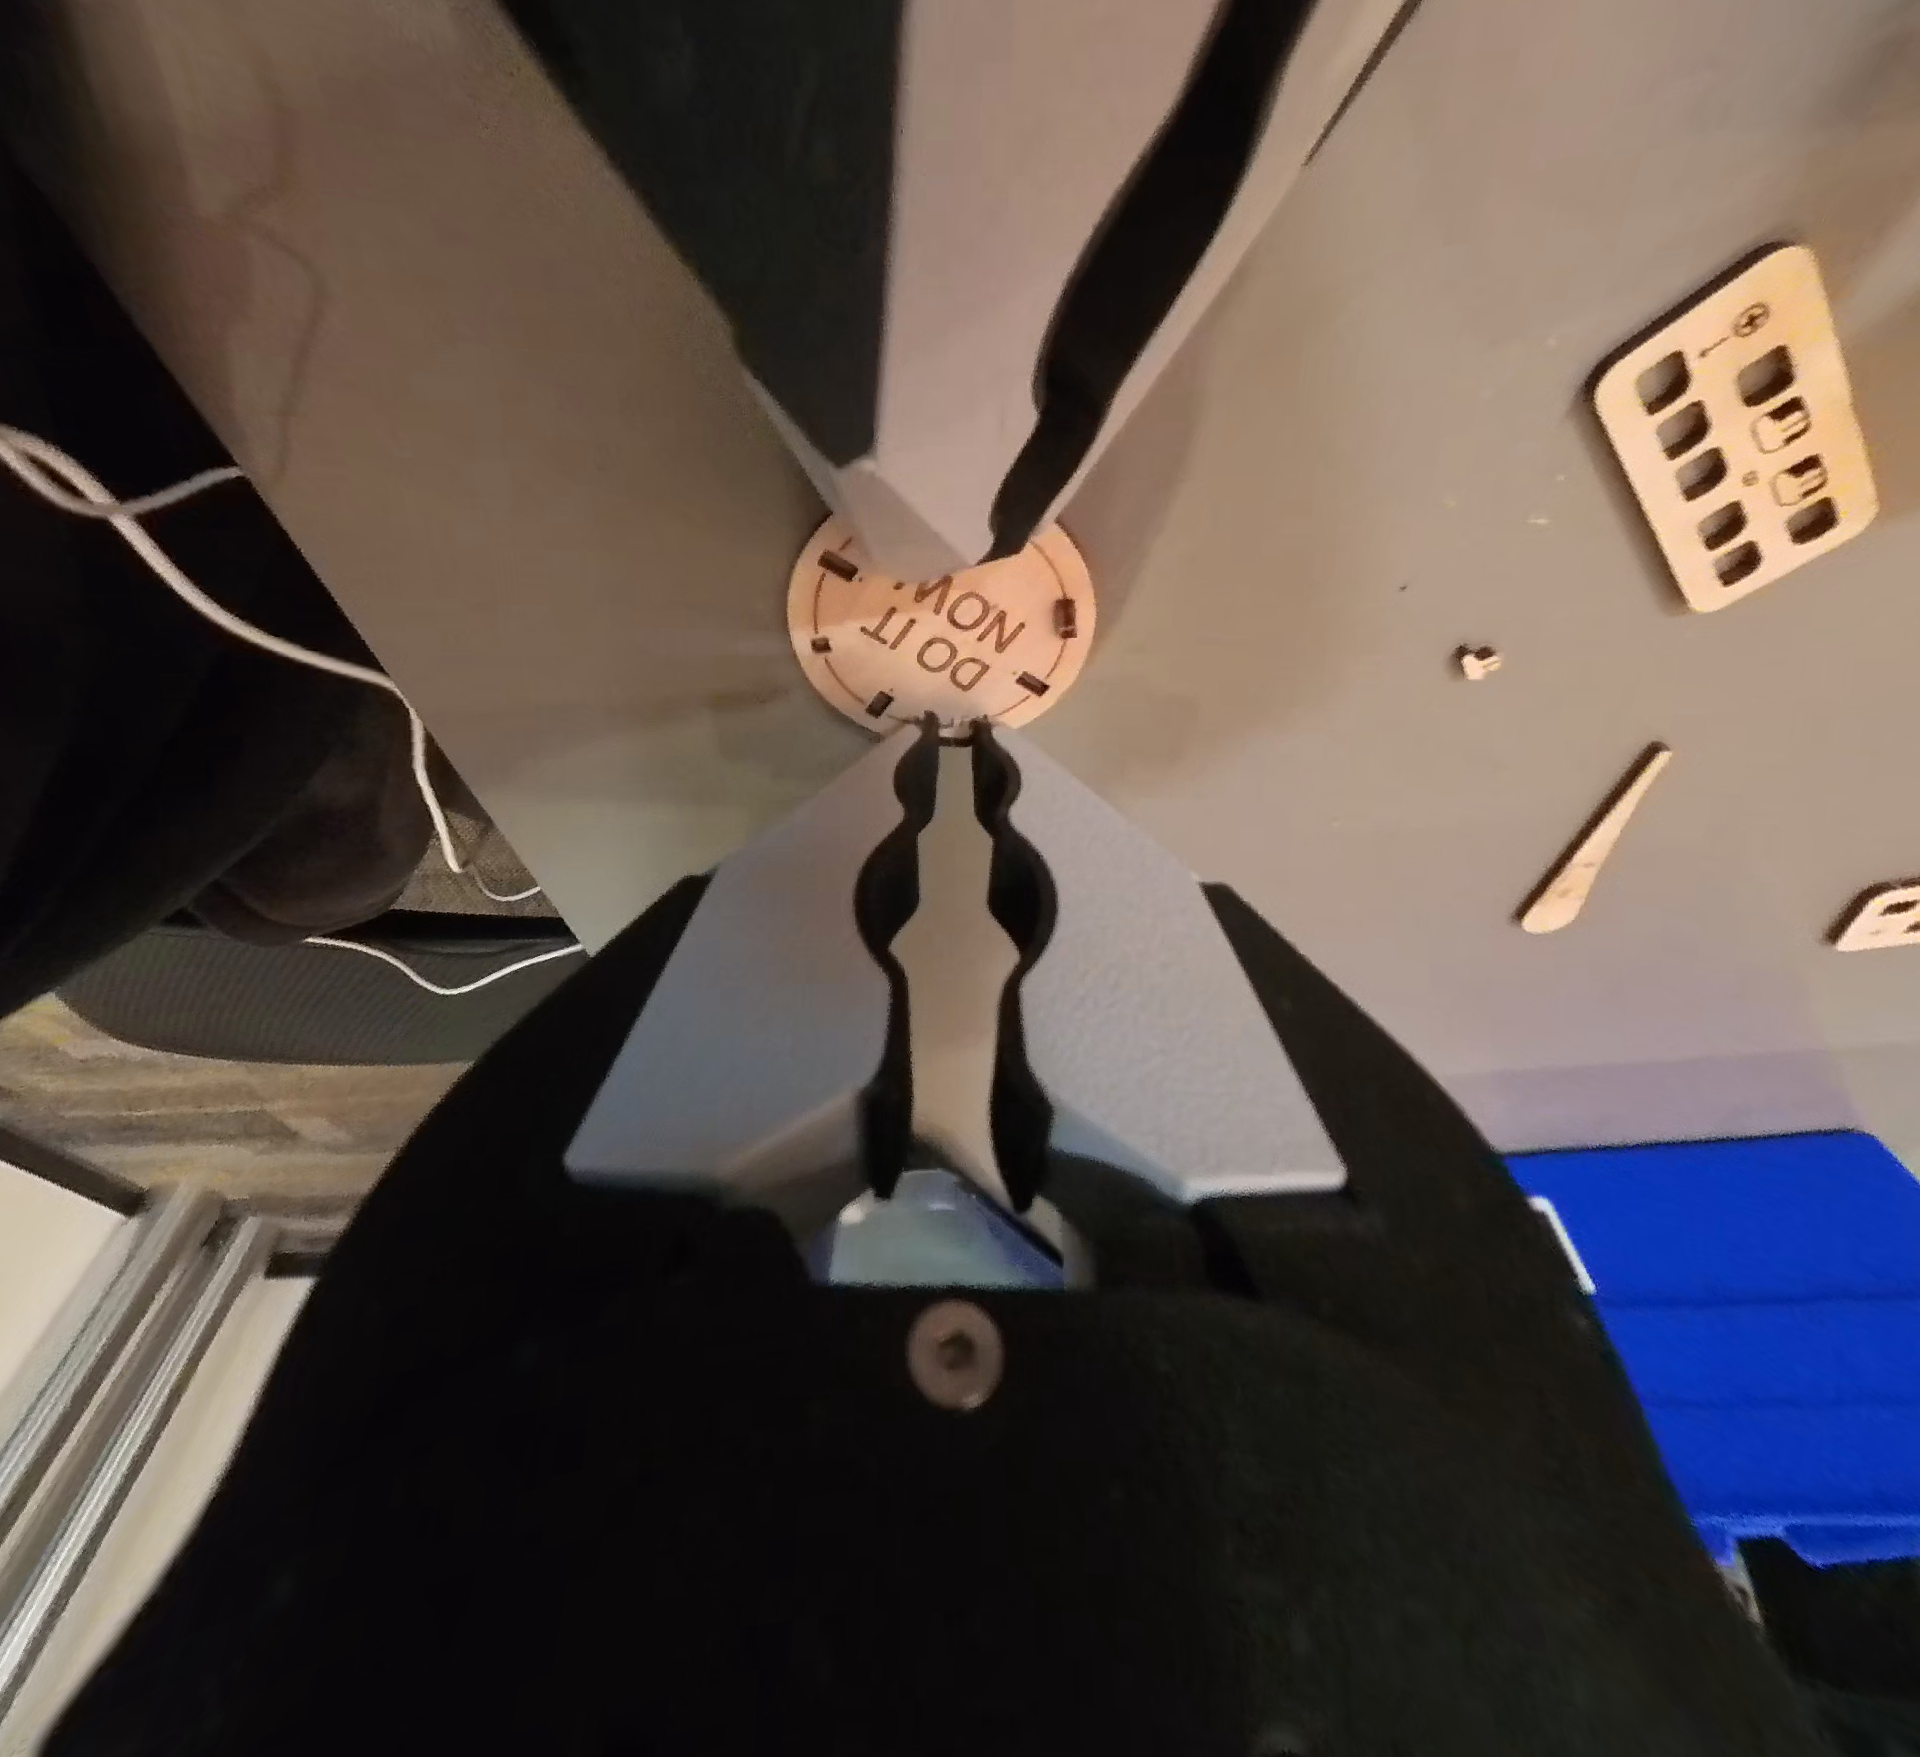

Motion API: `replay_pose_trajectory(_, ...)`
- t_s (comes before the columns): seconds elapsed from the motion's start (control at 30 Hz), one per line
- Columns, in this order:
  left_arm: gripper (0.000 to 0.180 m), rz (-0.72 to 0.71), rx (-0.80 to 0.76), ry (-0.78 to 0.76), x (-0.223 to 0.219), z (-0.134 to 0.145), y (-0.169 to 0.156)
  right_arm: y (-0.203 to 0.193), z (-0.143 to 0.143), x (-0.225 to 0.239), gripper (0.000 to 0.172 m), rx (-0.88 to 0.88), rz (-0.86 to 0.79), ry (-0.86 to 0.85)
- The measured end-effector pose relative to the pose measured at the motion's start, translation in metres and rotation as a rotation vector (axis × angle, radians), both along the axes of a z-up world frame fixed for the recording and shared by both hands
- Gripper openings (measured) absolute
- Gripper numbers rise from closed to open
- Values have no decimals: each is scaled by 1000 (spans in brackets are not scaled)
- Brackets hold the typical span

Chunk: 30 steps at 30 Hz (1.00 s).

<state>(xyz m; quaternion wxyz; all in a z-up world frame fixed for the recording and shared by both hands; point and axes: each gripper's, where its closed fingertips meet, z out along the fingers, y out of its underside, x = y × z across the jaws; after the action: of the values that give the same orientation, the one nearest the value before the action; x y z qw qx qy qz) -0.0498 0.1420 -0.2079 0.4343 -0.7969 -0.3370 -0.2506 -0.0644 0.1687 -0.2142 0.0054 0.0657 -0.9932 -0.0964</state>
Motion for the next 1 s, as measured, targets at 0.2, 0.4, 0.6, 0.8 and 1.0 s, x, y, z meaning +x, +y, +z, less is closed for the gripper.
replay_pose_trajectory(0.2, 0, 0, -1, 2, 0, 0, 0, 0, -1, 0, 5, -51, -26, -52)
replay_pose_trajectory(0.4, 0, 0, 0, 0, 0, 0, 0, -1, 0, 0, 5, -74, -21, -23)
replay_pose_trajectory(0.6, 0, 1, 0, 1, 0, 0, 0, 0, 0, -1, 13, -150, -120, -27)
replay_pose_trajectory(0.8, 0, 1, 2, 0, 0, 0, 0, -1, 10, -4, 25, -282, -214, -11)
replay_pose_trajectory(1.0, 0, 1, 7, -7, 0, 0, 0, 4, 14, -2, 18, -391, -317, 44)
